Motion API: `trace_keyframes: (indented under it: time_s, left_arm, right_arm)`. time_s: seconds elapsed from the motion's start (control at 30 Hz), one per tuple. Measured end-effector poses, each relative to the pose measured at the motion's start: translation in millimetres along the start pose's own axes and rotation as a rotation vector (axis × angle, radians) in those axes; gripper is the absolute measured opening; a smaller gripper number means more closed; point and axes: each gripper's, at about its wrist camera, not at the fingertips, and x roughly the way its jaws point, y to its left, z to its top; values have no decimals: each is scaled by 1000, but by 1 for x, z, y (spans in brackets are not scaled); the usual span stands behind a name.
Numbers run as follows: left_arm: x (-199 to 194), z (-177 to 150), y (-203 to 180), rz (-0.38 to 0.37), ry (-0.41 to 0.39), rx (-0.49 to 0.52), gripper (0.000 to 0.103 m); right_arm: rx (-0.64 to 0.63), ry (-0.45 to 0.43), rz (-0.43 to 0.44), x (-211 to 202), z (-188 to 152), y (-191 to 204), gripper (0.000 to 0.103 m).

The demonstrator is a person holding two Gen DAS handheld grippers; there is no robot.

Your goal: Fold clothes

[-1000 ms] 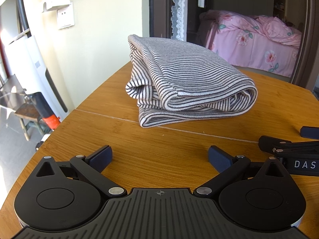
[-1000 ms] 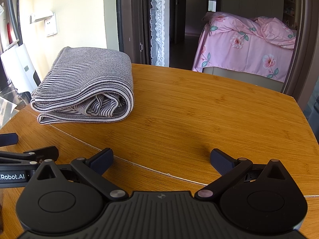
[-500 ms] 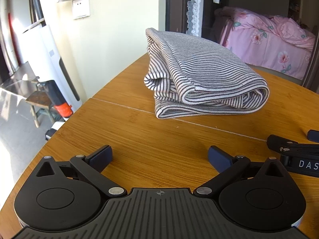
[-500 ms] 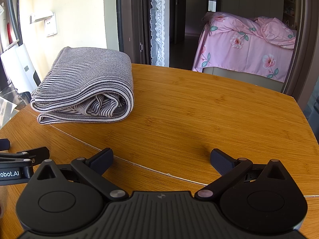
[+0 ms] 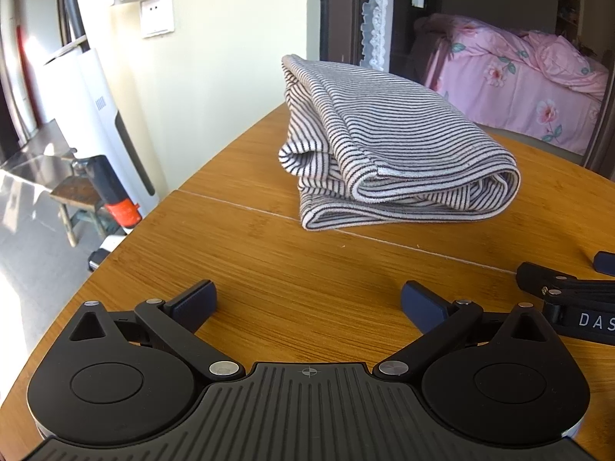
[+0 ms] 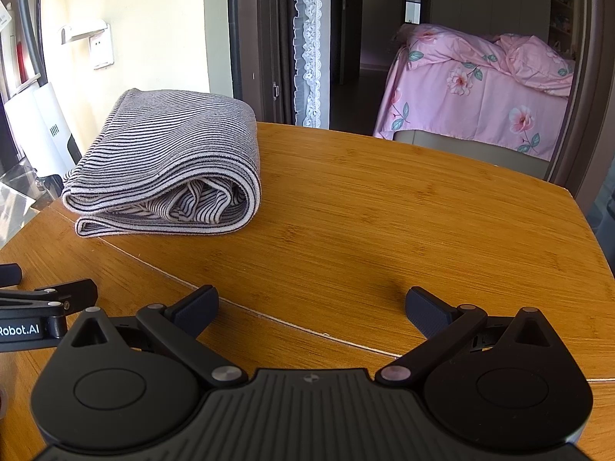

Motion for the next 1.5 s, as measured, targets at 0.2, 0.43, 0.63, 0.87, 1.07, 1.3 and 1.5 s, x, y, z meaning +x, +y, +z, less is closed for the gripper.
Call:
trace_keyframes:
  time_s: [0.2,0.43,0.63,0.87,1.07,1.3,1.5]
  left_arm:
    - [1,-1,0,2,-2,-1,103]
    - [1,-1,0,2,-3,-1,103]
    - [-1,-3,-1,3,-3,-3,103]
    - [-1,-3,-1,3,-3,-3,103]
    - [-1,-3,-1,3,-2,-2,103]
    - [-2,-4,-2,3,-2,-3,103]
    - [-2,-4,-1,18,0,-16,103]
  right_arm:
    - [-4,0,4,-1,0,-1,103]
    - [-4,0,4,-1,0,0,103]
    - [-4,0,4,-1,0,0,103]
    - [-5,-1,6,0,0,1,103]
    - [-6,-1,6,0,-1,2,103]
    - [-8,-1,8,0,-1,3,103]
    - [-10,0,13,-1,-1,4,103]
